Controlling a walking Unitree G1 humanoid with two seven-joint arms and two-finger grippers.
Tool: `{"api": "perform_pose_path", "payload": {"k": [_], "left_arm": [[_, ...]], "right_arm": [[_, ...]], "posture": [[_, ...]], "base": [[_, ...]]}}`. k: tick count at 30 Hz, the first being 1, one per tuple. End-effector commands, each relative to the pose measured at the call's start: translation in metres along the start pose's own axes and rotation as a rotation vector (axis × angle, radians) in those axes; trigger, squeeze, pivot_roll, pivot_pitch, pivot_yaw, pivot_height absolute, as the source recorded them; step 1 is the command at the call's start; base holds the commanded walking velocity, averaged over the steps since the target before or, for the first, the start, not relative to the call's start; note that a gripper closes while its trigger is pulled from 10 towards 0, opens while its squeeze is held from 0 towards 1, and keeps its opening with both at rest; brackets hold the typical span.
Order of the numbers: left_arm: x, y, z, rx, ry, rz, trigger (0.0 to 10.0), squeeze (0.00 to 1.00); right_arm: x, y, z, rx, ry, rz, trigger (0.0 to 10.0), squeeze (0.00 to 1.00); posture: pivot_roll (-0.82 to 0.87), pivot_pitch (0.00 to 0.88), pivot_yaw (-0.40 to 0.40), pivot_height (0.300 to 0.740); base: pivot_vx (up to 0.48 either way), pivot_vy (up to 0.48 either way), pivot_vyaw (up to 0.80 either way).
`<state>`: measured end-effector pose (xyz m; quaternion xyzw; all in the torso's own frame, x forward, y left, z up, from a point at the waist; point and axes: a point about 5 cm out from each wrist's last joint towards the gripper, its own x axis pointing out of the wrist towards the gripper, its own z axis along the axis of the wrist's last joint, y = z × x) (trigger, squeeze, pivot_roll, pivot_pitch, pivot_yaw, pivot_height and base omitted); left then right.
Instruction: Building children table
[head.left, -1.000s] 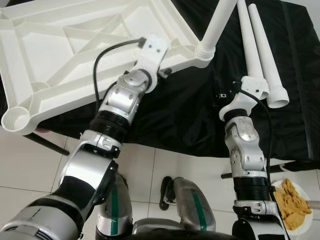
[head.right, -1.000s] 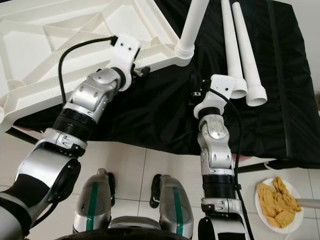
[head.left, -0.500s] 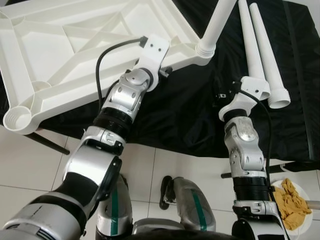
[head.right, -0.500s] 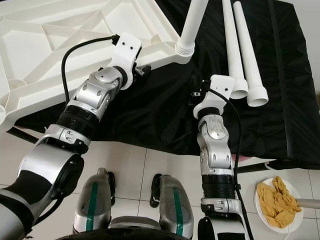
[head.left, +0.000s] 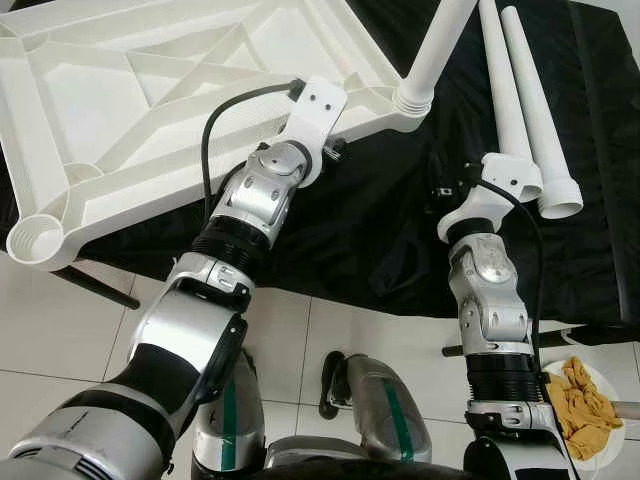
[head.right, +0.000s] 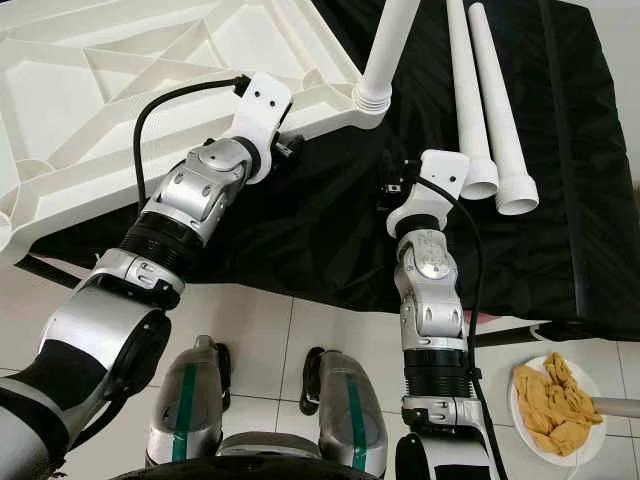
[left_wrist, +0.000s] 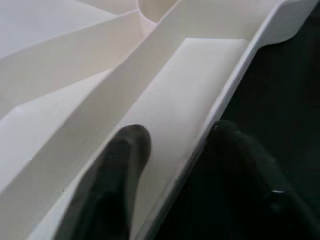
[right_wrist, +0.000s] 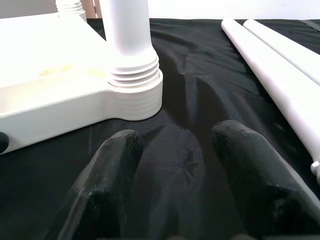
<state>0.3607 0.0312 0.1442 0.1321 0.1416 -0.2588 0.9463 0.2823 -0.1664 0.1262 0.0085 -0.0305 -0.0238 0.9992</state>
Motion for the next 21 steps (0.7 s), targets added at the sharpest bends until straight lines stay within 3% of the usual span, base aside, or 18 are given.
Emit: {"api": "perform_pose_path", "payload": {"k": [1, 2, 16, 17, 18, 21], "left_arm": [[0.001, 0.003, -0.004, -0.004, 0.015, 0.085, 0.5, 0.00], [0.001, 0.004, -0.003, -0.006, 0.010, 0.086, 0.0, 0.00], [0.003, 0.003, 0.005, -0.011, -0.010, 0.090, 0.0, 0.00], [0.004, 0.003, 0.006, -0.010, -0.012, 0.090, 1.1, 0.00], [0.004, 0.003, 0.009, -0.005, -0.021, 0.087, 10.0, 0.00], [0.004, 0.002, 0.013, 0.009, -0.045, 0.076, 10.0, 0.00]], "right_arm": [[-0.001, -0.002, -0.002, 0.005, 0.013, -0.009, 10.0, 0.00], [-0.001, -0.002, -0.002, 0.005, 0.012, -0.011, 10.0, 0.00], [-0.001, -0.004, -0.002, 0.009, 0.013, -0.024, 10.0, 0.00], [-0.001, -0.004, -0.002, 0.009, 0.014, -0.025, 10.0, 0.00], [-0.001, -0.004, -0.002, 0.009, 0.014, -0.026, 10.0, 0.00], [-0.002, -0.004, -0.002, 0.009, 0.014, -0.027, 10.0, 0.00]], "posture": [[0.05, 0.052, -0.042, 0.740], [0.05, 0.054, -0.041, 0.740], [0.06, 0.066, -0.038, 0.740], [0.06, 0.068, -0.037, 0.740], [0.06, 0.069, -0.037, 0.740], [0.06, 0.070, -0.037, 0.740]], "base": [[0.000, 0.000, 0.00], [0.000, 0.000, 0.00], [0.000, 0.000, 0.00], [0.000, 0.000, 0.00], [0.000, 0.000, 0.00], [0.000, 0.000, 0.00]]}}
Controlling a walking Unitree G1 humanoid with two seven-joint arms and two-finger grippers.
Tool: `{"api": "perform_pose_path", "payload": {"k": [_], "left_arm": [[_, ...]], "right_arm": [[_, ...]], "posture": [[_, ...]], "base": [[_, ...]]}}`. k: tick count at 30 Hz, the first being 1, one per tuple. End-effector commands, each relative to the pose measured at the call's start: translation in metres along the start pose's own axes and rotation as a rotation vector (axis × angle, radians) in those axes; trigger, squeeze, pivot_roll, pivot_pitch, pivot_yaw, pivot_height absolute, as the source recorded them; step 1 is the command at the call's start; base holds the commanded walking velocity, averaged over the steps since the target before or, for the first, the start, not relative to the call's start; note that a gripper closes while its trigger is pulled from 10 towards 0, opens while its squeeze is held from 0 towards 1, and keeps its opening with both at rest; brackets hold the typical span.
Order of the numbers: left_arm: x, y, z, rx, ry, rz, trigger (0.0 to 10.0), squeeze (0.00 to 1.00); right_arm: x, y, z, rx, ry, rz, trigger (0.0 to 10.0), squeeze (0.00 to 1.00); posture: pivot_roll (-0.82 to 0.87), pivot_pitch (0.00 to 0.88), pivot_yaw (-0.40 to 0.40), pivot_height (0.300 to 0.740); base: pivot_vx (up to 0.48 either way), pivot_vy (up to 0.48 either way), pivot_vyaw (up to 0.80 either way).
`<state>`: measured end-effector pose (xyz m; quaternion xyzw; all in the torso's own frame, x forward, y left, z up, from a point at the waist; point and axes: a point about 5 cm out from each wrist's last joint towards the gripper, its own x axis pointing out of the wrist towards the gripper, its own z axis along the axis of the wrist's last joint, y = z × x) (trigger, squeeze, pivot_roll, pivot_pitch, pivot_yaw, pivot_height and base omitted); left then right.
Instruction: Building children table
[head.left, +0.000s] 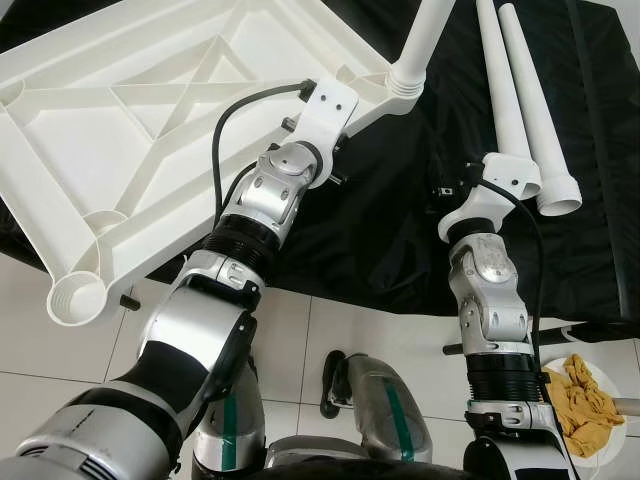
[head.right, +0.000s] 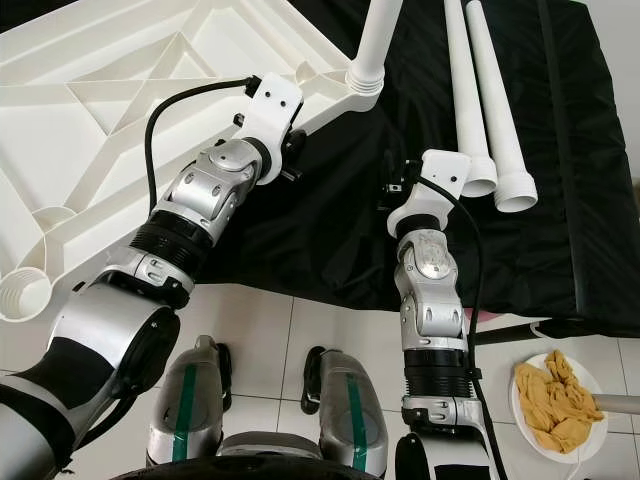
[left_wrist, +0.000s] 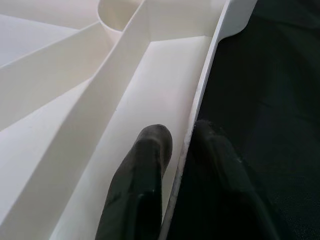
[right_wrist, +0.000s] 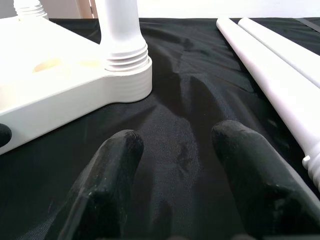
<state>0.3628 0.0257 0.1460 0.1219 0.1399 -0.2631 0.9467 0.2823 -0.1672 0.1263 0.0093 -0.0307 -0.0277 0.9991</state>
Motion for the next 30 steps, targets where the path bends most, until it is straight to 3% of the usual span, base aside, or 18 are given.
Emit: {"api": "perform_pose_path", "payload": {"k": [1, 2, 5, 13, 14, 15, 16, 17, 19, 21, 24, 25, 26, 28, 30], "left_arm": [[0.001, 0.005, 0.009, 0.027, -0.036, 0.086, 10.0, 0.00], [0.000, 0.004, 0.014, 0.006, -0.069, 0.066, 10.0, 1.00], [-0.004, 0.000, 0.024, -0.021, -0.150, 0.006, 10.0, 1.00], [-0.006, 0.000, 0.031, -0.005, -0.182, -0.008, 10.0, 1.00], [-0.012, 0.000, 0.039, -0.003, -0.235, -0.038, 10.0, 0.13], [-0.012, 0.000, 0.039, -0.003, -0.235, -0.038, 10.0, 0.13], [-0.023, 0.005, 0.046, 0.027, -0.288, -0.080, 10.0, 0.00], [-0.023, 0.005, 0.046, 0.027, -0.288, -0.080, 10.0, 0.00], [-0.046, 0.024, 0.046, 0.121, -0.322, -0.114, 10.0, 0.00], [-0.046, 0.024, 0.046, 0.121, -0.322, -0.114, 10.0, 0.00], [-0.066, 0.047, 0.032, 0.246, -0.274, -0.120, 10.0, 0.00], [-0.066, 0.047, 0.032, 0.246, -0.274, -0.120, 10.0, 0.00], [-0.075, 0.054, 0.025, 0.283, -0.242, -0.139, 10.0, 0.00], [-0.075, 0.054, 0.025, 0.283, -0.242, -0.139, 10.0, 0.00], [-0.090, 0.061, 0.012, 0.351, -0.188, -0.192, 10.0, 0.00]], "right_arm": [[-0.002, -0.003, -0.002, 0.007, 0.014, -0.019, 10.0, 0.00], [-0.002, -0.003, -0.002, 0.008, 0.015, -0.019, 10.0, 0.00], [-0.001, -0.003, -0.002, 0.008, 0.015, -0.018, 10.0, 0.00], [-0.001, -0.002, -0.002, 0.008, 0.015, -0.017, 10.0, 0.00], [-0.001, -0.002, -0.002, 0.009, 0.015, -0.017, 10.0, 0.00], [-0.001, -0.002, -0.002, 0.009, 0.015, -0.017, 10.0, 0.00], [-0.001, -0.002, -0.002, 0.010, 0.014, -0.018, 10.0, 0.00], [-0.001, -0.002, -0.002, 0.010, 0.014, -0.018, 10.0, 0.00], [-0.001, -0.002, -0.002, 0.013, 0.012, -0.020, 10.0, 0.00], [-0.001, -0.002, -0.002, 0.013, 0.012, -0.020, 10.0, 0.00], [-0.001, -0.001, -0.003, 0.016, 0.015, -0.019, 10.0, 0.00], [-0.001, -0.001, -0.003, 0.016, 0.015, -0.019, 10.0, 0.00], [0.000, 0.000, -0.003, 0.017, 0.016, -0.016, 10.0, 0.00], [0.000, 0.000, -0.003, 0.017, 0.016, -0.016, 10.0, 0.00], [0.001, 0.002, -0.004, 0.017, 0.019, -0.007, 10.0, 0.00]], "posture": [[0.06, 0.070, -0.037, 0.740], [0.06, 0.071, -0.037, 0.740], [0.06, 0.072, -0.038, 0.740], [0.06, 0.071, -0.038, 0.740], [0.06, 0.070, -0.037, 0.740], [0.06, 0.070, -0.037, 0.740], [0.07, 0.070, -0.035, 0.740], [0.07, 0.070, -0.035, 0.740], [0.07, 0.073, -0.035, 0.740], [0.07, 0.073, -0.035, 0.740], [0.08, 0.074, -0.039, 0.740], [0.08, 0.074, -0.039, 0.740], [0.08, 0.075, -0.041, 0.740], [0.08, 0.075, -0.041, 0.740], [0.09, 0.077, -0.047, 0.740]], "base": [[0.000, 0.000, 0.00], [0.000, 0.000, 0.00], [0.000, 0.000, 0.00], [0.000, 0.000, 0.00], [0.000, 0.000, 0.00], [0.000, 0.000, 0.00], [0.000, 0.000, 0.00], [0.000, 0.000, 0.00], [0.000, 0.000, 0.00], [0.000, 0.000, 0.00], [0.000, 0.000, 0.00], [0.000, 0.000, 0.00], [0.000, 0.000, 0.00], [0.000, 0.000, 0.00], [0.000, 0.000, 0.00]]}}
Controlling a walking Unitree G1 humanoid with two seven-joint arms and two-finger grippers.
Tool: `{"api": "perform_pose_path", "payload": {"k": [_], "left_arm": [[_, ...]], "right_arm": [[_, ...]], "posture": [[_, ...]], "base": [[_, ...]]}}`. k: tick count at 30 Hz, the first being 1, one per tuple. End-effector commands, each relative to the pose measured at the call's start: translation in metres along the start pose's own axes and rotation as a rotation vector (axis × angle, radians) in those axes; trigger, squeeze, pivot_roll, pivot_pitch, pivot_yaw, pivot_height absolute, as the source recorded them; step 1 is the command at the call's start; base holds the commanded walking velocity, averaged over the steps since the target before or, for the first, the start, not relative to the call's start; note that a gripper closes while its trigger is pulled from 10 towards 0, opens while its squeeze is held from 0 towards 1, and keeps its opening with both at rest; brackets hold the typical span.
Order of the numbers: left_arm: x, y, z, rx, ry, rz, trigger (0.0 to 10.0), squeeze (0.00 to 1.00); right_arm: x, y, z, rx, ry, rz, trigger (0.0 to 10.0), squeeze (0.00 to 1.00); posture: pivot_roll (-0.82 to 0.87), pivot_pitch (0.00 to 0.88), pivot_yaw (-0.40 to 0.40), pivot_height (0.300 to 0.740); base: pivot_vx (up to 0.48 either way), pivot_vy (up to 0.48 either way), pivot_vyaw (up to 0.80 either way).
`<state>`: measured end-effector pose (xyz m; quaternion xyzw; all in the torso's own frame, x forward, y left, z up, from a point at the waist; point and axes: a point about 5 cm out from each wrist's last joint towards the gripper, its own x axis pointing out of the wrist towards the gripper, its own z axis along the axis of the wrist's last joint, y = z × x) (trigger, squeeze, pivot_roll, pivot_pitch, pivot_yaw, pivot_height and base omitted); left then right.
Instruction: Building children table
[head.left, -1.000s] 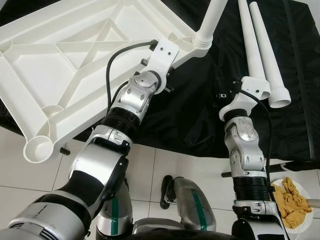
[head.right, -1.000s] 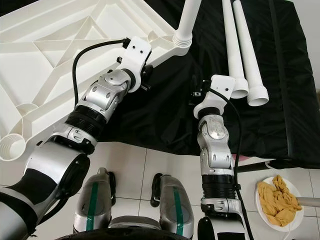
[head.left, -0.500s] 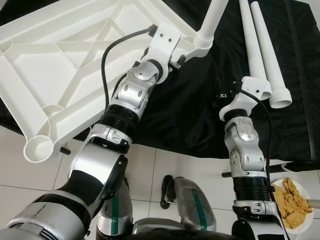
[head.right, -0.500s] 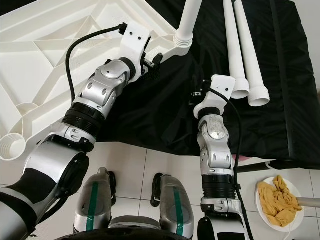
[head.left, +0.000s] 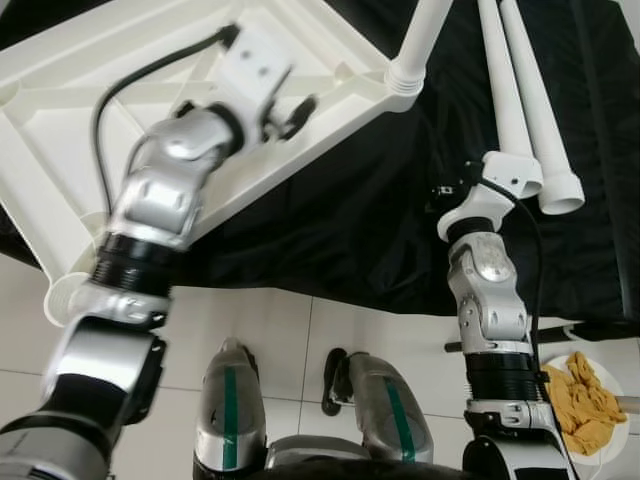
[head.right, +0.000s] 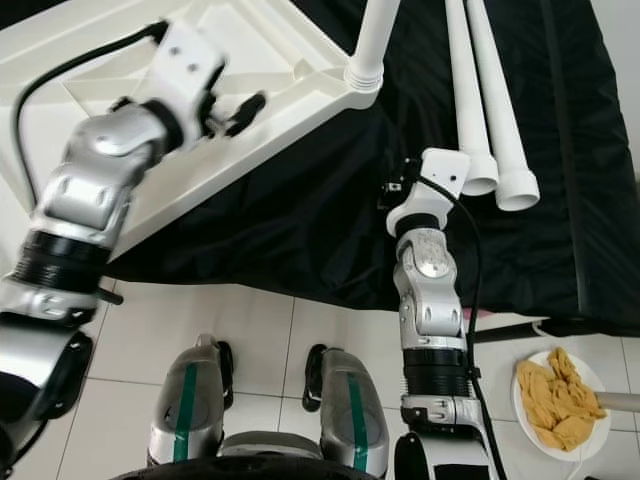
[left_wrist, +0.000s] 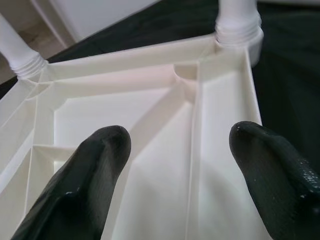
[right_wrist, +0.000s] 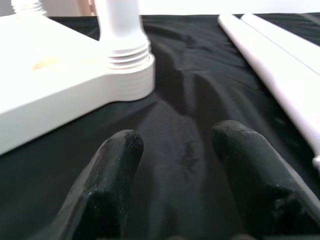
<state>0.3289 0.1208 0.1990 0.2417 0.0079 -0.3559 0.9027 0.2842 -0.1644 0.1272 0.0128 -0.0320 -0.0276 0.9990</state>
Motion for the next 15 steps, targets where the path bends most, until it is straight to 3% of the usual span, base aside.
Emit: {"api": "perform_pose_path", "payload": {"k": [1, 4, 7, 10, 13, 15], "left_arm": [[0.000, -0.008, 0.001, 0.010, 0.002, -0.060, 10.0, 0.00], [-0.006, -0.009, -0.002, 0.023, 0.018, -0.087, 10.0, 0.00], [-0.023, -0.011, -0.021, 0.041, 0.138, -0.140, 10.0, 0.00], [-0.024, -0.011, -0.023, 0.044, 0.148, -0.144, 10.0, 0.00], [-0.029, -0.008, -0.037, 0.028, 0.254, -0.134, 10.0, 0.00], [-0.029, -0.008, -0.037, 0.028, 0.254, -0.134, 10.0, 0.00]], "right_arm": [[0.000, -0.001, -0.004, 0.010, 0.022, -0.007, 10.0, 0.00], [0.000, -0.001, -0.004, 0.010, 0.022, -0.003, 10.0, 0.00], [0.000, 0.000, -0.004, 0.008, 0.021, 0.004, 10.0, 0.00], [0.000, 0.000, -0.004, 0.008, 0.021, 0.004, 10.0, 0.00], [0.000, -0.002, -0.004, 0.006, 0.021, -0.001, 10.0, 0.00], [0.000, -0.002, -0.004, 0.006, 0.021, -0.001, 10.0, 0.00]], "posture": [[0.09, 0.077, -0.047, 0.740], [0.10, 0.077, -0.052, 0.740], [0.10, 0.079, -0.052, 0.740], [0.10, 0.079, -0.051, 0.740], [0.09, 0.083, -0.048, 0.740], [0.09, 0.083, -0.048, 0.740]], "base": [[0.000, 0.000, 0.00], [0.000, 0.000, 0.00], [0.000, 0.000, 0.00], [0.000, 0.000, 0.00], [0.000, 0.000, 0.00], [0.000, 0.000, 0.00]]}}
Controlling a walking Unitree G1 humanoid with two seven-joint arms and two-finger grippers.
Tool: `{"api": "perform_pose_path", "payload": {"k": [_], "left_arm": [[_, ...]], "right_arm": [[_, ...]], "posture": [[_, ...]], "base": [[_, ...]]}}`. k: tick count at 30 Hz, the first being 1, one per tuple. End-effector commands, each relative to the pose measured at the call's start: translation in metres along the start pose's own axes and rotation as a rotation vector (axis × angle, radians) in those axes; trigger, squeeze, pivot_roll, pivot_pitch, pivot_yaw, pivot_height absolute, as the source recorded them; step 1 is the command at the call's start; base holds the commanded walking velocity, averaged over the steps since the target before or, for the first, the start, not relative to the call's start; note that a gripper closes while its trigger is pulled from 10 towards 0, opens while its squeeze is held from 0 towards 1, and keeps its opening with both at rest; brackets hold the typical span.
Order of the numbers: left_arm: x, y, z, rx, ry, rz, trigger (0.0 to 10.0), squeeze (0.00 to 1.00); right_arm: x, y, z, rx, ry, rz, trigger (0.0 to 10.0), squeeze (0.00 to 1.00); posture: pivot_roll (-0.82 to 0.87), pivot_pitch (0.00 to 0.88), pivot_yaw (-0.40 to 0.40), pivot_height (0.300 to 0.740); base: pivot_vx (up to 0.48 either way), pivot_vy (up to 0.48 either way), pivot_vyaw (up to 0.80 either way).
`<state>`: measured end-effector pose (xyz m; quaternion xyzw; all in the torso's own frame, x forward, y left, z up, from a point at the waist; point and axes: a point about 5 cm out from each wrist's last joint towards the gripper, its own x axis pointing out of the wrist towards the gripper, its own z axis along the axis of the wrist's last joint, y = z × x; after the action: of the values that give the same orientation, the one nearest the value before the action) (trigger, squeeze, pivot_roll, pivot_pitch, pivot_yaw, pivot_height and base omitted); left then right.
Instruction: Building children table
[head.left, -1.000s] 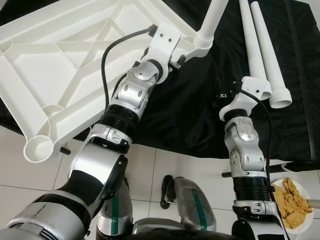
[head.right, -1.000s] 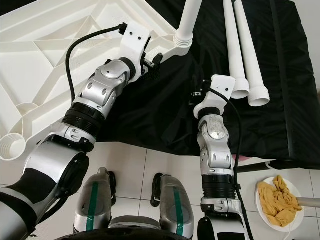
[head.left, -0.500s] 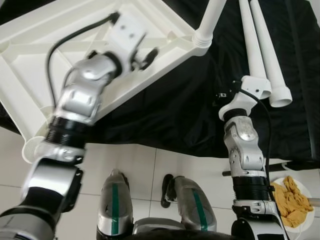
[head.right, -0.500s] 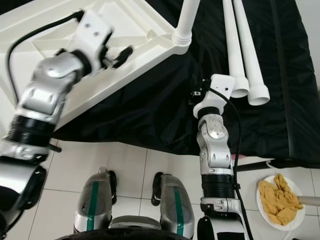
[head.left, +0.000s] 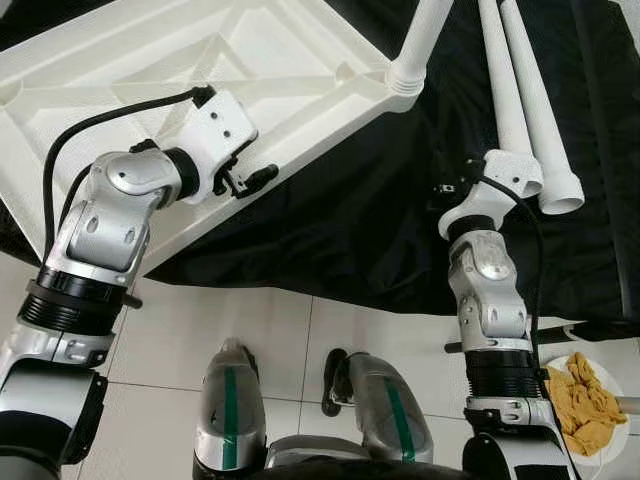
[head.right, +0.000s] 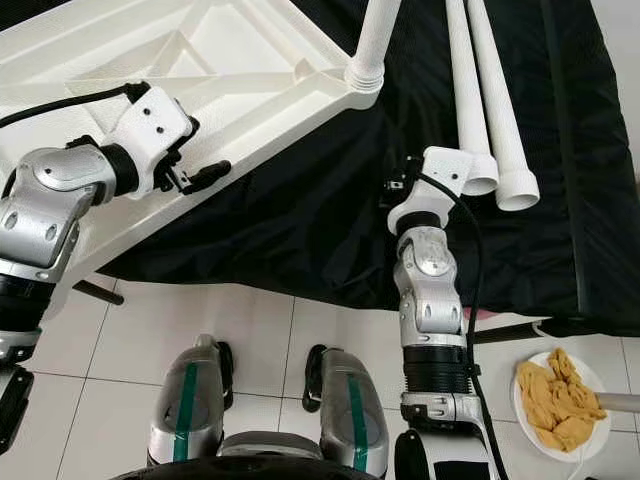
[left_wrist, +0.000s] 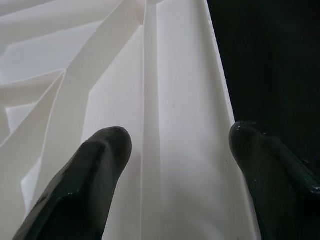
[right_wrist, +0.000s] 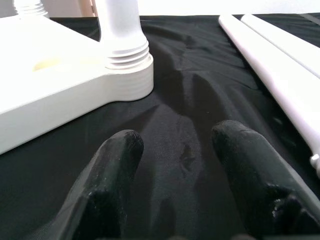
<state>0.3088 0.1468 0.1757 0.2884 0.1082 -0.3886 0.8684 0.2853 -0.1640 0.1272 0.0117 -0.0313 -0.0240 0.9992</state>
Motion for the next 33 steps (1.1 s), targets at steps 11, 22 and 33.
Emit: {"api": "perform_pose_path", "payload": {"k": [11, 22, 33], "left_arm": [[0.003, 0.006, -0.026, -0.098, 0.186, 0.105, 10.0, 0.00], [-0.015, 0.001, -0.014, -0.137, 0.060, -0.017, 10.0, 0.00], [-0.028, -0.017, -0.013, -0.104, 0.024, -0.169, 10.0, 0.00]], "right_arm": [[-0.002, -0.005, -0.003, 0.005, 0.018, -0.015, 10.0, 0.00], [-0.003, -0.006, -0.003, -0.003, 0.020, -0.016, 10.0, 0.00], [-0.003, -0.007, -0.003, -0.005, 0.024, -0.015, 10.0, 0.00]], "posture": [[0.09, 0.087, -0.050, 0.740], [0.09, 0.092, -0.053, 0.740], [0.08, 0.099, -0.053, 0.740]], "base": [[0.000, 0.000, 0.00], [0.000, 0.000, 0.00], [0.000, 0.000, 0.00]]}}
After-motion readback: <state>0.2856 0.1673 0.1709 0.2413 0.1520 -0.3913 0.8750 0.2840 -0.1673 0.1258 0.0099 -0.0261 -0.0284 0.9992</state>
